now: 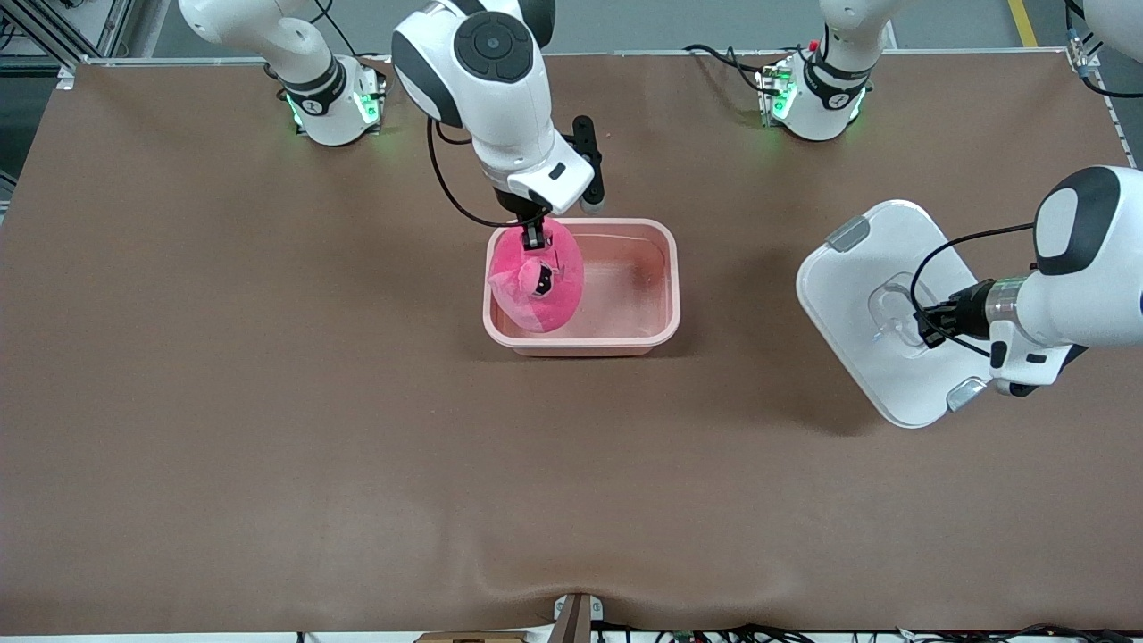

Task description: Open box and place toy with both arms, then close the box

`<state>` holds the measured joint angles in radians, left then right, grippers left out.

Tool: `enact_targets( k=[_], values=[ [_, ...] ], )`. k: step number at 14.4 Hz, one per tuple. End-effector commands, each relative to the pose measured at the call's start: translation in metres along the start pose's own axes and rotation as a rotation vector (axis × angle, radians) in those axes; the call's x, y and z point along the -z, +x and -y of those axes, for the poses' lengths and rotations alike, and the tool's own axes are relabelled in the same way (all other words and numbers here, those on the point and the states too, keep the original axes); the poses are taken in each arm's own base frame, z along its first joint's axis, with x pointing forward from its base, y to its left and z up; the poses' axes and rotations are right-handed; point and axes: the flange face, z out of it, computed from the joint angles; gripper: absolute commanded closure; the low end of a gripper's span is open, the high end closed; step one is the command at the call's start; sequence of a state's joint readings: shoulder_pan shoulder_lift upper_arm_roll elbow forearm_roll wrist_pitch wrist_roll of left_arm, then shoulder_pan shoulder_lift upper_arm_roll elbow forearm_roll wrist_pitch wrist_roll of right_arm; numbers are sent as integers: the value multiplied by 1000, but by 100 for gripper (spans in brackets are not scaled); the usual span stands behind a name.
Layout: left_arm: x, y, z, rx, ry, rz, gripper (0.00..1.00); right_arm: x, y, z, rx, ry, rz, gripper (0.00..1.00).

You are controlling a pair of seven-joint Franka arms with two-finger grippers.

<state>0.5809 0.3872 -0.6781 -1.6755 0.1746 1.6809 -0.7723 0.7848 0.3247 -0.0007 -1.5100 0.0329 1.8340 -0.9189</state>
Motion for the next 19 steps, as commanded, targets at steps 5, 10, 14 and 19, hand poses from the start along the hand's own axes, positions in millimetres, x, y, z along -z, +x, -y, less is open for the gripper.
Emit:
enact_targets(
  k=[5, 10, 14, 19],
  values=[
    [0, -10, -5, 22, 1, 17, 100, 14, -6, 0, 31, -33, 4, 0],
    [4, -16, -5, 23, 5, 25, 100, 19, -8, -3, 24, -40, -4, 0],
    [17, -50, -31, 91, -19, 50, 100, 24, -39, -21, -55, -27, -17, 0],
    [28, -124, -92, 203, -18, 35, 100, 59, -149, -53, -383, 59, -44, 0]
  ],
)
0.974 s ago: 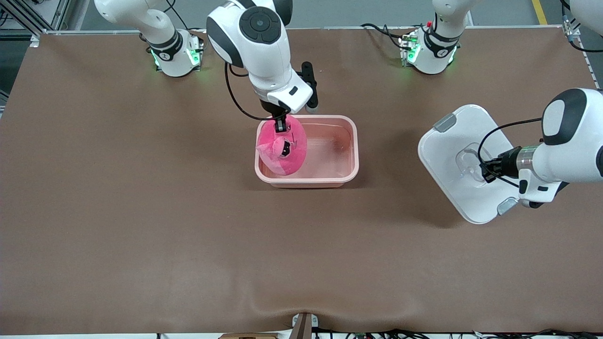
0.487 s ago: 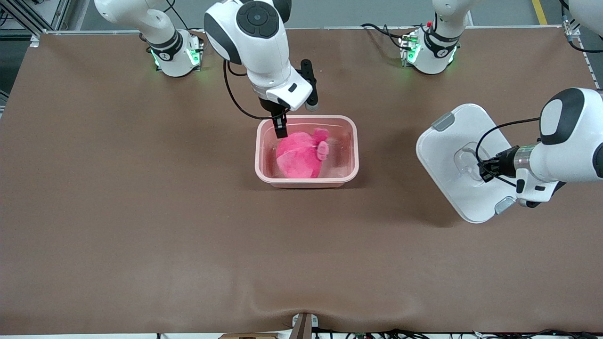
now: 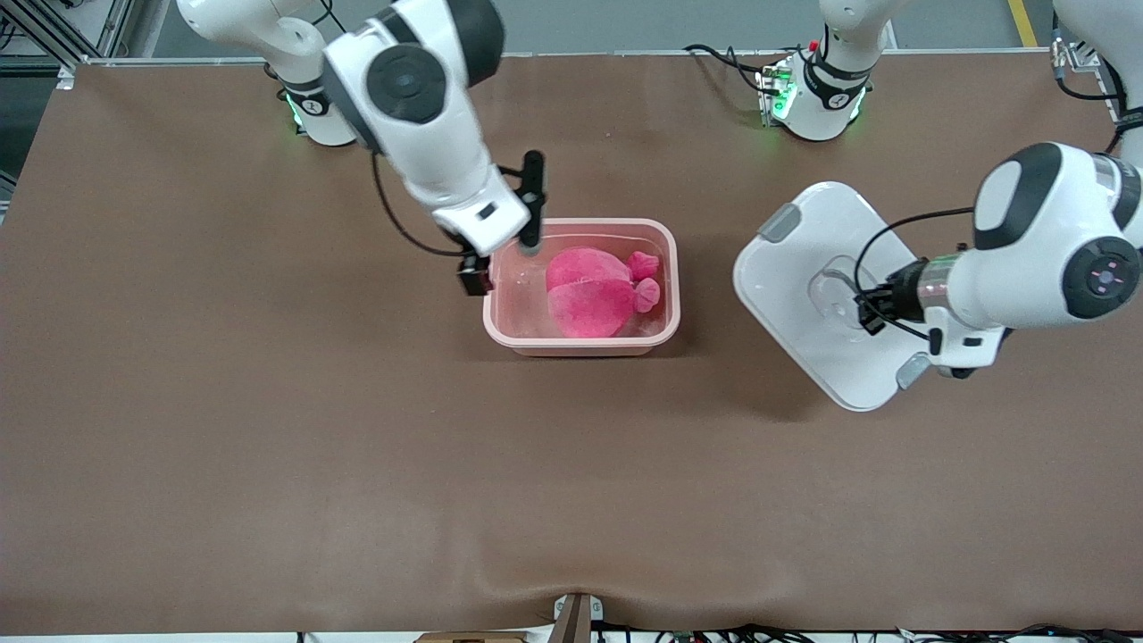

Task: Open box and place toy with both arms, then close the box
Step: 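Lower the lid onto the box with the left gripper while the right gripper withdraws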

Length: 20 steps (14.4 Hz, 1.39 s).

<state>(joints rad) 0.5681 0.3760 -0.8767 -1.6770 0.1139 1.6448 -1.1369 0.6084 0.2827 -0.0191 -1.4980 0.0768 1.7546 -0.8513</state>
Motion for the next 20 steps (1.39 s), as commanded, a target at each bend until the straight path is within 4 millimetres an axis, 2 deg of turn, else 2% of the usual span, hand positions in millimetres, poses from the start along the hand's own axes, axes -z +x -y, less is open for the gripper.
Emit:
enact_targets(
  k=[1, 3, 5, 7, 9, 12, 14, 16, 18, 20],
  values=[
    [5, -52, -20, 58, 9, -12, 100, 35, -58, -16, -180, 40, -7, 0],
    [0, -94, -44, 119, -1, -33, 100, 45, -86, -28, -352, 33, 3, 0],
    [-2, -135, -71, 274, -75, -64, 100, 53, -104, -36, -490, -7, 28, 0],
    [-6, -184, -93, 340, -116, -87, 100, 61, -134, -54, -553, -29, 33, 0],
    [-11, -219, -105, 433, -158, -87, 100, 74, -170, -66, -653, -42, 21, 0],
    [-15, -260, -122, 554, -247, -101, 100, 87, -225, -82, -807, -39, 10, 0],
    [-36, -285, -135, 610, -260, -118, 100, 105, -255, -79, -1030, -50, -4, 0],
    [-44, -305, -154, 651, -294, -115, 100, 125, -288, -77, -1260, -74, -36, 0],
    [-59, -325, -167, 681, -309, -133, 100, 130, -310, -76, -1369, -71, -41, 0],
    [-69, -331, -171, 687, -313, -155, 100, 135, -320, -71, -1472, -59, -31, 0]
  ],
)
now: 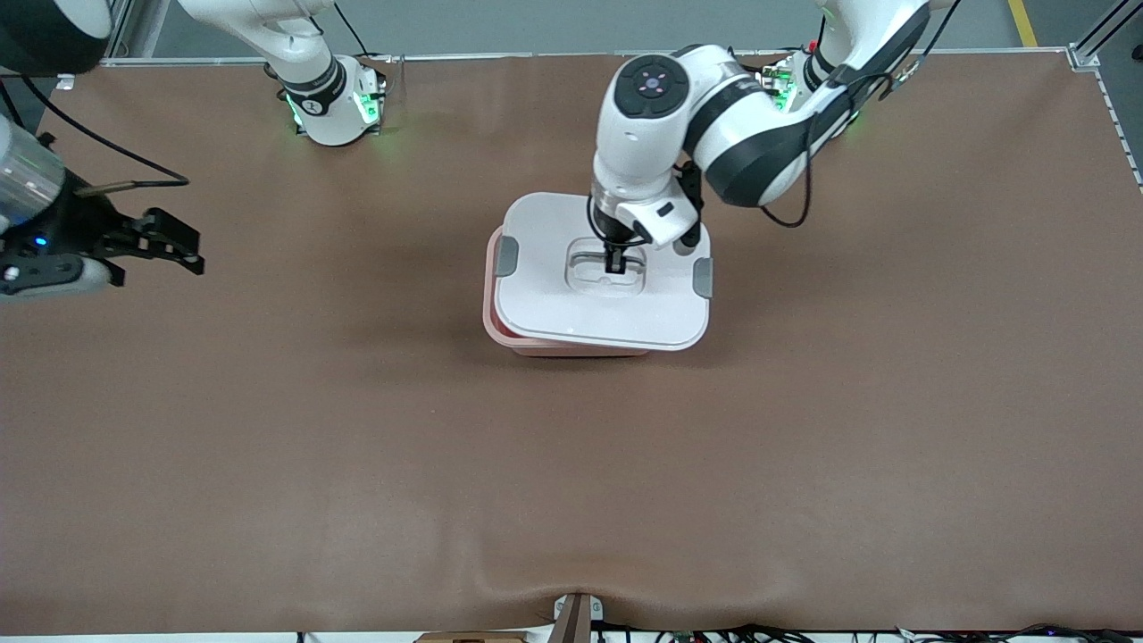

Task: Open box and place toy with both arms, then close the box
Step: 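Lower the lid onto the box with the left gripper while the right gripper withdraws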

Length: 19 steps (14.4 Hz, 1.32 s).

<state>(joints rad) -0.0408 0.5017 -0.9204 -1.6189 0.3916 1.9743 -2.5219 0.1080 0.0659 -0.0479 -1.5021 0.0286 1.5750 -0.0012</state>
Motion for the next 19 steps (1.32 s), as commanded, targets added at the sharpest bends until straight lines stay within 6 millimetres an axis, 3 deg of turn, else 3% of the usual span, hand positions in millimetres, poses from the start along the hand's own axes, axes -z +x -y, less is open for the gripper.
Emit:
enact_targets(
  k=[1, 3, 7, 19],
  values=[
    [-9, -11, -7, 9, -18, -10, 100, 3, -13, -13, -168, -6, 23, 0],
    [-18, -22, -6, -1, -25, -25, 100, 2, -16, -32, -210, -9, 44, 0],
    [-34, -33, -1, 1, -34, -58, 100, 1, -19, -45, -233, -57, 66, 0],
    [-66, -53, 8, 11, -39, -103, 100, 4, -12, -46, -79, -42, 22, 0]
  ],
)
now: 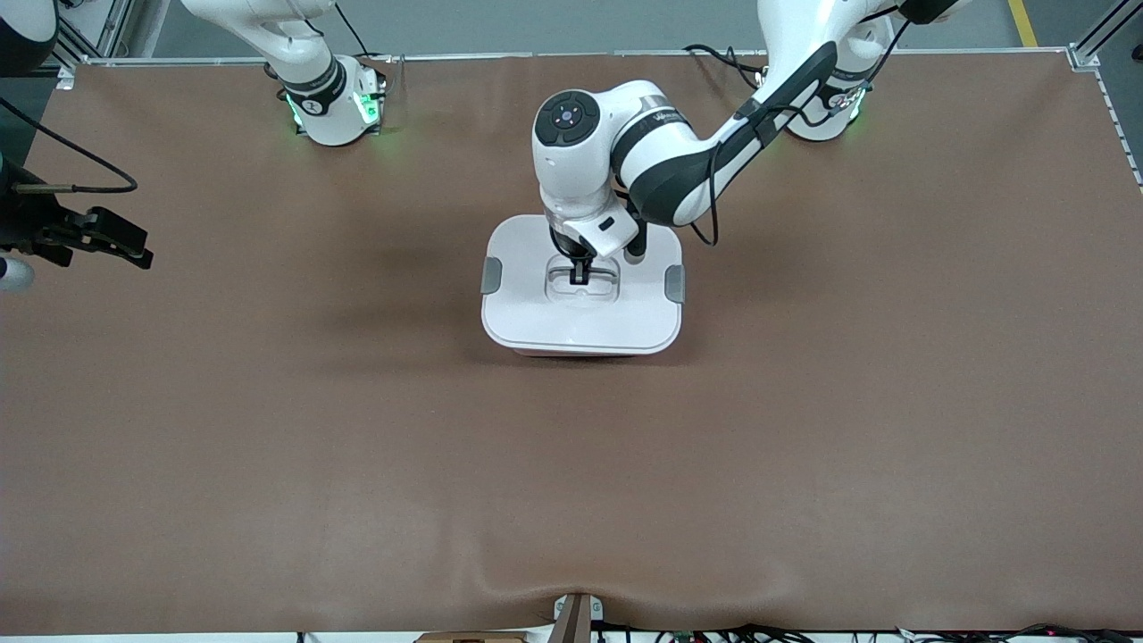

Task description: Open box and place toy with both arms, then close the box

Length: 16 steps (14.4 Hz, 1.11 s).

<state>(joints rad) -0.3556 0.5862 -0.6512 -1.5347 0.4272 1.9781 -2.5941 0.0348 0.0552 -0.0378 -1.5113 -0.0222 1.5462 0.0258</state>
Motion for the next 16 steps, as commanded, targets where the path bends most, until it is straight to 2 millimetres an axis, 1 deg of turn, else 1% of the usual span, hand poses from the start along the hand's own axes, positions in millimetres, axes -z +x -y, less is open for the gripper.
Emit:
enact_targets(
  k=[1, 2, 5, 7, 9, 12, 13, 16],
  values=[
    [1, -7, -4, 20, -25, 0, 100, 2, -4, -8, 10, 60, -1, 0],
    [1, -7, -4, 31, -24, -3, 100, 3, -4, -15, 8, 89, -4, 0],
    [3, -6, -3, 40, -31, -5, 100, 5, -4, -20, 7, 102, -14, 0],
    [0, -7, -2, 49, -27, -7, 100, 10, -4, -34, -13, 90, -24, 0],
    [-1, -12, 4, 37, -33, -12, 100, 12, -6, -38, -15, 68, -27, 0],
    [-3, -13, 5, 38, -36, -18, 100, 11, -8, -33, 0, -1, -2, 0],
    [-3, -13, 6, 38, -37, -19, 100, 10, -11, -37, -4, -5, 18, 0],
    [-5, -12, 6, 38, -32, -22, 100, 16, -11, -42, -12, -6, 6, 0]
  ],
)
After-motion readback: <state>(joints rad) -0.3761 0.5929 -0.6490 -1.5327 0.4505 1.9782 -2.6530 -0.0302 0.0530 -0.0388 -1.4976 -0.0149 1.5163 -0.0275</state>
